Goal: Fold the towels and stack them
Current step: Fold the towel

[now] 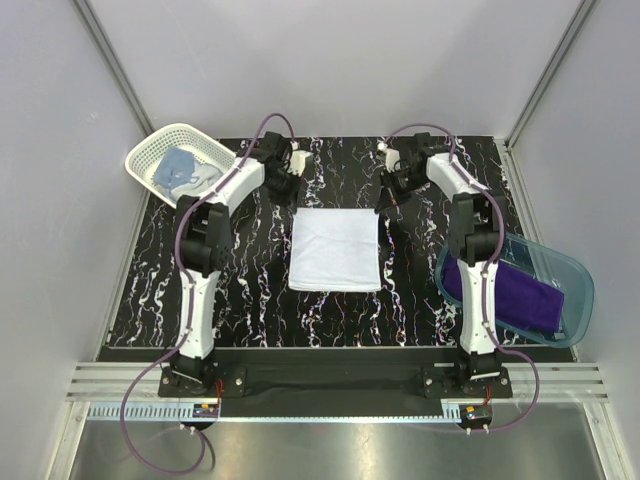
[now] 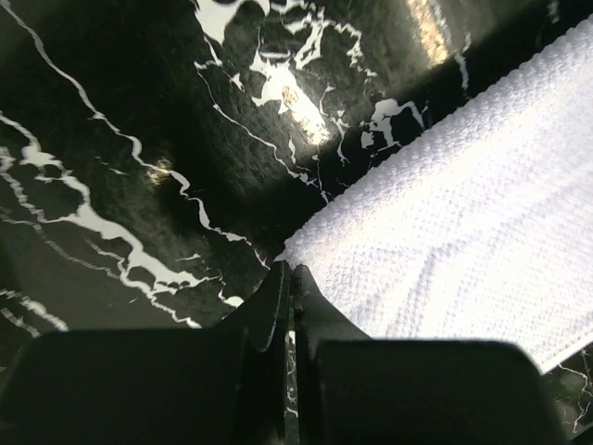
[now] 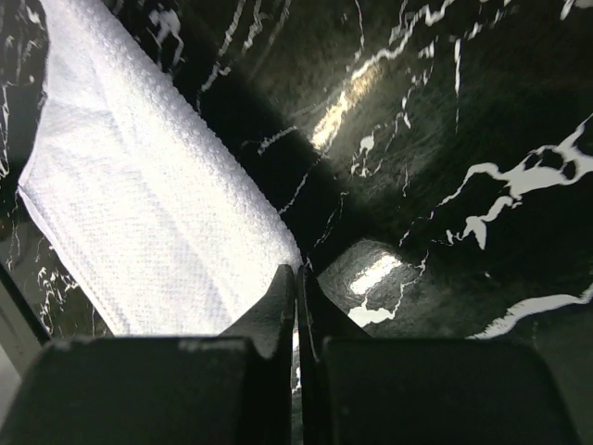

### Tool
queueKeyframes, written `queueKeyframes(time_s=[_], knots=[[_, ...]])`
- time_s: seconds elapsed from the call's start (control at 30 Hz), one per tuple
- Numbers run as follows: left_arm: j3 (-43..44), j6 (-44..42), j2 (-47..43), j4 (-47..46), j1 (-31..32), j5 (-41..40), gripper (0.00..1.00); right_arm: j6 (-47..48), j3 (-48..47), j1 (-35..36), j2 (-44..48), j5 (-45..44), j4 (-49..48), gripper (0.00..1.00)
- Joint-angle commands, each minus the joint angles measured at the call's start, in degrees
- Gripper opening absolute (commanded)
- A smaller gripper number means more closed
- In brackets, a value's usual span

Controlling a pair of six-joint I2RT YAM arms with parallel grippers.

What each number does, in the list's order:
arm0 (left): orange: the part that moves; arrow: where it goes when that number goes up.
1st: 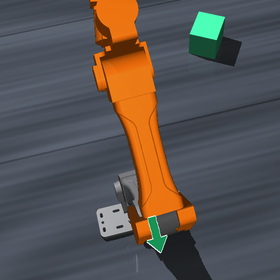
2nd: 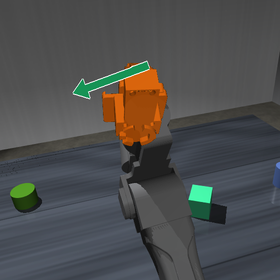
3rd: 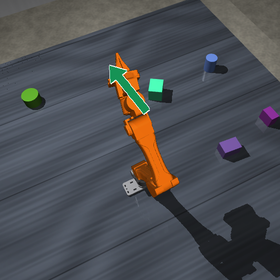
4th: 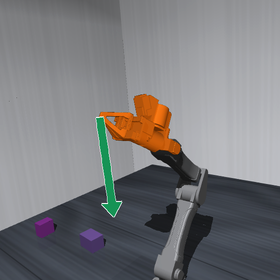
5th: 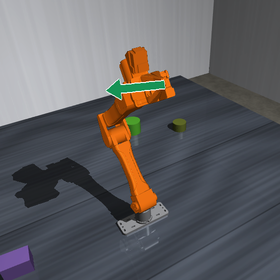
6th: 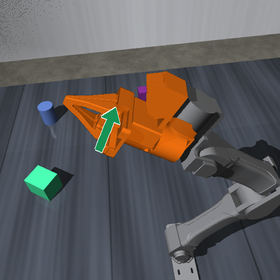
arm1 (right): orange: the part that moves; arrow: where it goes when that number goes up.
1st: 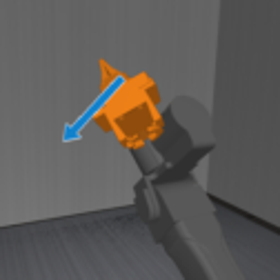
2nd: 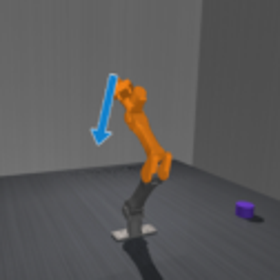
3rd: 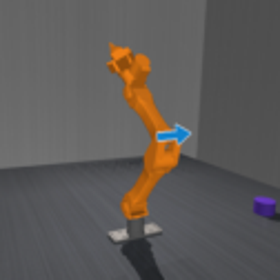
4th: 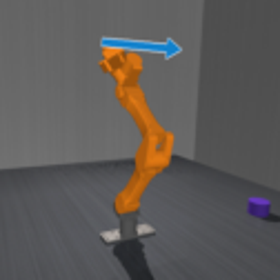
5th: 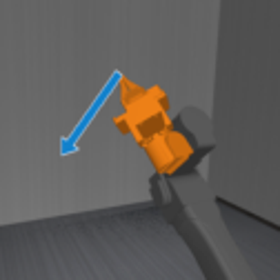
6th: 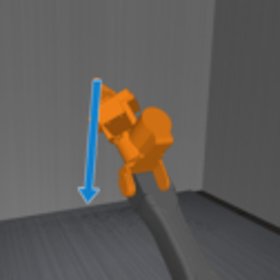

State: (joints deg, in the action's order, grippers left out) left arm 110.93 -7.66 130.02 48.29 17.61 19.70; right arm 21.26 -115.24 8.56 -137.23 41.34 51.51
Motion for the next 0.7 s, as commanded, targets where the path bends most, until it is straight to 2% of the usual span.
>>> queueKeyframes(time_s=[0.0,0.43,0.67], knots=[[-0.89,0.28,-6.35,-2.15,-0.29,-1.77,0.00,-0.17,1.07,0.06,6.53,-1.62,-5.36,0.00],[-11.96,1.68,-16.18,-5.22,0.23,-2.13,0.00,-0.95,22.42,1.20,23.92,-4.34,-20.82,0.00],[-20.49,2.83,-23.75,-8.21,2.78,-4.50,0.00,-1.83,32.61,3.83,30.61,-10.75,-25.31,0.00]])
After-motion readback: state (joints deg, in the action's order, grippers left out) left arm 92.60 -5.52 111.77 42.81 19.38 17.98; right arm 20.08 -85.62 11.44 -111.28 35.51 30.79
